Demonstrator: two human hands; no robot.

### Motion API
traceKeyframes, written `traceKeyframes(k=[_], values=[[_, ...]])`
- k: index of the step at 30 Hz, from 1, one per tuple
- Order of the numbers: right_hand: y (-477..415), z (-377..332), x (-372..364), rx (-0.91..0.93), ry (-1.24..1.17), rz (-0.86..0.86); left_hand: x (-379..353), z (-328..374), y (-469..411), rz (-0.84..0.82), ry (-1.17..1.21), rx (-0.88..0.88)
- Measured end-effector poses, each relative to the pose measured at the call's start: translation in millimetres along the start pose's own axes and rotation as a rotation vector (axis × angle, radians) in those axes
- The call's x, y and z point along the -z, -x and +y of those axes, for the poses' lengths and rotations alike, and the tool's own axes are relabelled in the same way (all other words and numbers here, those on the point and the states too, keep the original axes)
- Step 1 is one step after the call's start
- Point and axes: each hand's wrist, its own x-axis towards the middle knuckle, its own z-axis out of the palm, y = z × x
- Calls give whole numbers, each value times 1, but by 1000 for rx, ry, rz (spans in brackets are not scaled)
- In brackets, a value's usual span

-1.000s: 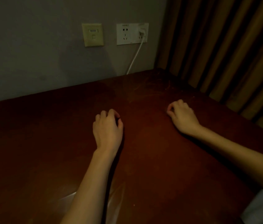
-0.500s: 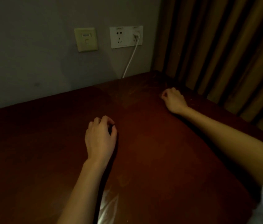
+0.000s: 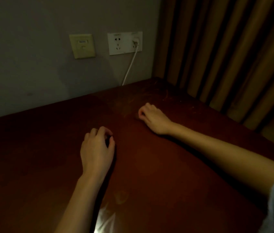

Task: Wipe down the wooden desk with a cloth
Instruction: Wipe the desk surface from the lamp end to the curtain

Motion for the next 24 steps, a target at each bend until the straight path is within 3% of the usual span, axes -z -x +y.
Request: traceKeyframes(k=[6, 10, 14, 18, 21, 24], values=[[-26, 106, 24, -419, -2, 126, -1, -1, -1, -8, -7, -4], [21, 144, 38, -531, 45, 159, 0, 1, 1, -6, 0, -7], [71, 118, 38, -422, 58, 149, 2, 4, 3, -4, -8, -18], [91, 49, 23, -163, 24, 104, 3, 6, 3, -7, -21, -19], [75, 6, 9, 50, -20, 44, 2, 5, 3, -9, -11, -17], [36, -7, 1, 103, -33, 6, 2, 3, 1, -12, 10, -8]])
